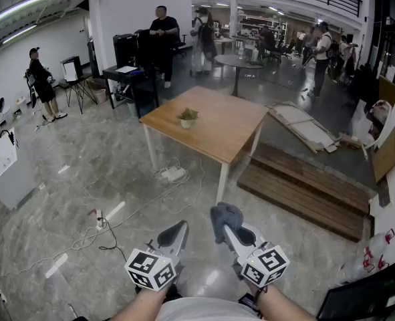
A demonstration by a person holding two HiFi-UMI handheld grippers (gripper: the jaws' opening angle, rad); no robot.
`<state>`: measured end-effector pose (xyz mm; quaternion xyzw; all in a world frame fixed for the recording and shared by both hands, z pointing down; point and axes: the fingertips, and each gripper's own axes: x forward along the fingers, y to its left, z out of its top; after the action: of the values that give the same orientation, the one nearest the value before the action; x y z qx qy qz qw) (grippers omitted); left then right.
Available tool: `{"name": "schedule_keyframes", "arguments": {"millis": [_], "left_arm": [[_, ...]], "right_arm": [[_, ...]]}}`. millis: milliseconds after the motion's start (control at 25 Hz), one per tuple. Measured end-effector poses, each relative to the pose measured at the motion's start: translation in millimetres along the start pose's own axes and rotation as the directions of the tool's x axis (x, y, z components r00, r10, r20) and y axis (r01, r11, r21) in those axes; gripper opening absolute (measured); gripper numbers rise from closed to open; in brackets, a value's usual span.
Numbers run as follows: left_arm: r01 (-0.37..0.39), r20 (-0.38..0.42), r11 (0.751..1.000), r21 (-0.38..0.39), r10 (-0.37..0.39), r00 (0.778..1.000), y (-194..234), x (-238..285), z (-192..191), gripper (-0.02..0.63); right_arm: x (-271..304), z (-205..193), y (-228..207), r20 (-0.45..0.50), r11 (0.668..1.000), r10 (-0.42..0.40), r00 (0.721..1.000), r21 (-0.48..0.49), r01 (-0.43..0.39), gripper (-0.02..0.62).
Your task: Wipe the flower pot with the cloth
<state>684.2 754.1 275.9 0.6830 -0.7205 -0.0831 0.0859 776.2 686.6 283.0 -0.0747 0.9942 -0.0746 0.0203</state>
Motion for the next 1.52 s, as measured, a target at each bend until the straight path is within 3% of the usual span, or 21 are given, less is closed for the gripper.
{"name": "schedule_keyframes", "arguments": {"millis": [800,1080,1520], "left_arm": [[0.004,-0.024,0.999,-0.04,-0.005,1.0,36.7,4.9,-7.5,0.006],[-0.004,-0.026,0.999,-0.054,0.003,1.0,94.1,9.4,0.4,0.006],[0.021,-0.04,0.999,-0.032,-0.022,0.999,230.5,23.6,46.8,0.006]], "right_arm": [[30.1,-7.6,3.5,0.01,1.0,0.0,1.0,0.022,0.0,0.035],[85.4,-14.9,3.9,-0.004,1.0,-0.008,1.0,0.027,0.008,0.035],[223.8,-17.3,10.0,0.013,0.998,-0.044,0.999,0.05,0.044,0.035]]}}
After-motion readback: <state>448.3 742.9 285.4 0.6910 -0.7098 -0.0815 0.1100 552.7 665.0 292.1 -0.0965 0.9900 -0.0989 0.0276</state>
